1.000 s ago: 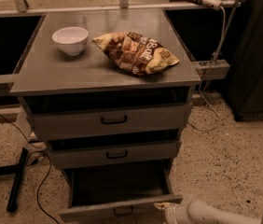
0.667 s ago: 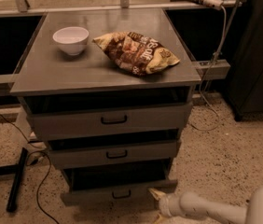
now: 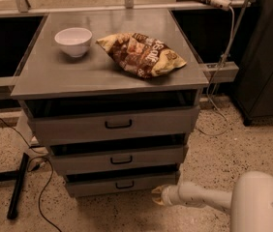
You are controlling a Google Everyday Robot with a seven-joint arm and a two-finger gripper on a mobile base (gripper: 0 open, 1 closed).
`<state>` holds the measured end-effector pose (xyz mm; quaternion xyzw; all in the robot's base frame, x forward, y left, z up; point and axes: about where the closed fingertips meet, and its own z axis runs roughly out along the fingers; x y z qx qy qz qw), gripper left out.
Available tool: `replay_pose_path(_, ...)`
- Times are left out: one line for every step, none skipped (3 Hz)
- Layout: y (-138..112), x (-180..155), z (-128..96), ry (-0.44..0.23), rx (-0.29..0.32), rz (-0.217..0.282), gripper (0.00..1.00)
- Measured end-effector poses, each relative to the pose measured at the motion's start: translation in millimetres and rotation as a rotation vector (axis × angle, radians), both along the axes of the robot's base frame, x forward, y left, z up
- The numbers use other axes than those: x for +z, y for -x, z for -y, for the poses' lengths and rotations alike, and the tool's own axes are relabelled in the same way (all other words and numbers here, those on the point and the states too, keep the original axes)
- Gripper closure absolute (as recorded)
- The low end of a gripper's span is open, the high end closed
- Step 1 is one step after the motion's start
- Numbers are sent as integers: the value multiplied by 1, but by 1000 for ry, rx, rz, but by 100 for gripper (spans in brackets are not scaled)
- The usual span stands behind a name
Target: Close bottom drawer
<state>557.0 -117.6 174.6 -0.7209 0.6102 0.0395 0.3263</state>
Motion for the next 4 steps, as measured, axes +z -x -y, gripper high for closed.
replay_pose_path(-2, -1, -2, 4, 4, 0, 62)
replay_pose_path(-2, -1, -2, 4, 4, 0, 39)
replay_pose_path(-5, -3, -7, 3, 13, 2, 16)
replay_pose_path(-21, -15, -16, 24, 27, -8, 0)
